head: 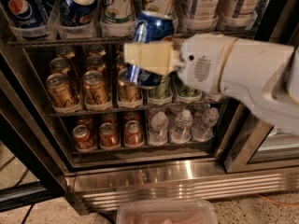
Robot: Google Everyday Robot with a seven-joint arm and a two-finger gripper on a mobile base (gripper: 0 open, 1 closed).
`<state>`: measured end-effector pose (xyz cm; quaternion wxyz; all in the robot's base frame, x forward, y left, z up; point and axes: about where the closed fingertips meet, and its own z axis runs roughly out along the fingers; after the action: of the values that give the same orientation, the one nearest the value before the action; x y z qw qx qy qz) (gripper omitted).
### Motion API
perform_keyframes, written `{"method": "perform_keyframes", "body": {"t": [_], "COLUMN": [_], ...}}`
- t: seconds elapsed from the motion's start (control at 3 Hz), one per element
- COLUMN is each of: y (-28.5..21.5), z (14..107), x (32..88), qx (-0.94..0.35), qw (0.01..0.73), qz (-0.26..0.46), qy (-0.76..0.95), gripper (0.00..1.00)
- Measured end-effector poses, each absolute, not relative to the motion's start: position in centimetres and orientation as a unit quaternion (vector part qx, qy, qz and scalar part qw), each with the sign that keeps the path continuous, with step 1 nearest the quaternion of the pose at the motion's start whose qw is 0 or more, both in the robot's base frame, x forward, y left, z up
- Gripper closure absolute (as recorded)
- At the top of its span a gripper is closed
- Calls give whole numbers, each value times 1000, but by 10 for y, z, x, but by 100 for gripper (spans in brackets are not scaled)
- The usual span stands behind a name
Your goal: Pick pepsi can from top shelf of fridge
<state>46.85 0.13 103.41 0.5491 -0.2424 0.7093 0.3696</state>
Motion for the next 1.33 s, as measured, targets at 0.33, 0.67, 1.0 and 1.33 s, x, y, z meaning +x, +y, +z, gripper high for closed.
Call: {"method": "perform_keyframes", "body": {"t": [0.33, 0.67, 1.0, 1.33], "y": [-12, -20, 4, 35], "z": [1039, 1031, 1024, 1007], "x": [493, 484, 474, 449], "qx": [-275, -301, -330, -355], "qw": [497, 460, 429, 381], "qz": [416, 417, 434, 460], "qy": [710, 724, 720, 719], "gripper": [100, 100, 100, 100]}}
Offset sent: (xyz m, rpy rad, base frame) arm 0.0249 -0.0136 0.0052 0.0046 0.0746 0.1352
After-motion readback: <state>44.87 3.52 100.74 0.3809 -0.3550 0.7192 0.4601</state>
